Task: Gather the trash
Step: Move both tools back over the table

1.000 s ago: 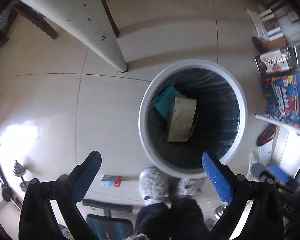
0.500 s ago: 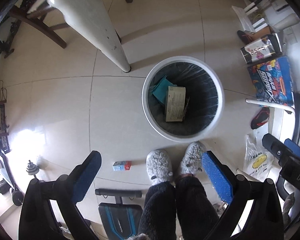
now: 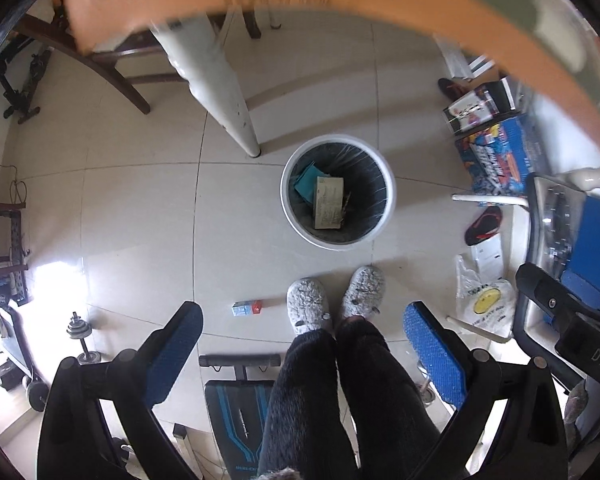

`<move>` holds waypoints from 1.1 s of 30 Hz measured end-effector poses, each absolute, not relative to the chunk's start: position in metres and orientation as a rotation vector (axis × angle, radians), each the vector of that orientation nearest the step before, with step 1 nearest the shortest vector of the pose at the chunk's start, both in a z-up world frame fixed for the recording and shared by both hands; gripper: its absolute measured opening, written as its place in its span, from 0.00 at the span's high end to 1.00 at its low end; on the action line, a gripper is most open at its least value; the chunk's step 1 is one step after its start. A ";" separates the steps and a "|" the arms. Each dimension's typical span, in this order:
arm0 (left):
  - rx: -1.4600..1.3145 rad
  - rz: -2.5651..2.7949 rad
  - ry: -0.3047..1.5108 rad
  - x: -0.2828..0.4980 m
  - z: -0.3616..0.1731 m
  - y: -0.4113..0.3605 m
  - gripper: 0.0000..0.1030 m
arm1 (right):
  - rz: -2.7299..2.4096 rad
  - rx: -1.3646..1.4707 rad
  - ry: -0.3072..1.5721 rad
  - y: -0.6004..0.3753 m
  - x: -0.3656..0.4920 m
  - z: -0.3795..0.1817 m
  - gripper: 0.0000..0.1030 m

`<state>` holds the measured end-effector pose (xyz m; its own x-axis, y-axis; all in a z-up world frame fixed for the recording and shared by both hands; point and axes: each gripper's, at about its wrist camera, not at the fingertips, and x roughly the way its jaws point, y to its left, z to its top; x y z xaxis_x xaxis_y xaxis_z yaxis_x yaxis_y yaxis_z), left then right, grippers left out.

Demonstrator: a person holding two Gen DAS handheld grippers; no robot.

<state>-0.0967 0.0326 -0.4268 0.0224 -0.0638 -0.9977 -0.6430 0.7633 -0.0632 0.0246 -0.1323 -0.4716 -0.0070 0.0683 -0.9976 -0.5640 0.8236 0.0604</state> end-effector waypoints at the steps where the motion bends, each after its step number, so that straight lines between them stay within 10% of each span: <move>1: -0.598 0.492 1.496 -0.098 -0.421 0.032 0.00 | 0.524 -0.410 1.503 -0.134 0.022 -0.455 0.00; 19: -0.425 0.512 1.246 -0.033 -0.248 0.062 0.00 | 0.595 -0.207 1.414 -0.123 0.050 -0.253 0.00; 33: 0.219 0.338 1.229 0.279 -0.219 0.098 0.00 | 0.533 -0.096 1.423 -0.088 0.296 -0.228 0.00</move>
<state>0.2792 0.0977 -0.2190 0.2949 0.3684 -0.8817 -0.1343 0.9295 0.3434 0.2962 -0.0879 -0.2278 0.0520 0.2939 -0.9544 -0.4059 0.8794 0.2487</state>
